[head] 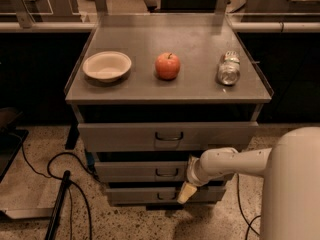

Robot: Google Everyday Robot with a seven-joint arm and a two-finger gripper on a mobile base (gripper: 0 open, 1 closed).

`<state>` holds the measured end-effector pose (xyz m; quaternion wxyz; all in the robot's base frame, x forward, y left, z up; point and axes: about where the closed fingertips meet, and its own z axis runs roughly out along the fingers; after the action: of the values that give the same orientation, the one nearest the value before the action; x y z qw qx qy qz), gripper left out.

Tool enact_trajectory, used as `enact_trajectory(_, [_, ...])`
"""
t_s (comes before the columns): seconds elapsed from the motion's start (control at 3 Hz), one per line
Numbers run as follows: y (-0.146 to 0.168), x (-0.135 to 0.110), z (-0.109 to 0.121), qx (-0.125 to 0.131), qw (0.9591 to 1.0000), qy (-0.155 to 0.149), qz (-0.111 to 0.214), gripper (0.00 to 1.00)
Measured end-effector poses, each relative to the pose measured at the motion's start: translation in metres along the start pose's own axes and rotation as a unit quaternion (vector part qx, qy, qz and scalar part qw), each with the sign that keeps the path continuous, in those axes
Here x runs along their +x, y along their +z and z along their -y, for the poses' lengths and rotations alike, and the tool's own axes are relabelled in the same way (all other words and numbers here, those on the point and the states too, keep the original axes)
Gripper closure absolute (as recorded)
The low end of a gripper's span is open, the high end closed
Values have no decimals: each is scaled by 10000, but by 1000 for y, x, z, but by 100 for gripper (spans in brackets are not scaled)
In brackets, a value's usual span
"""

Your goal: Open middle drawer

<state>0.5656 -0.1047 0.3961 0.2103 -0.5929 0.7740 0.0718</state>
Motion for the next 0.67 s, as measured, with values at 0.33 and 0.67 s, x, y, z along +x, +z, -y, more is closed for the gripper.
enact_trajectory(0.33, [-8,-1,-30,-350,9992,-185,-102,0])
enact_trajectory(0.67, [-31,-4,-63,-693,9974,-171,-16,0])
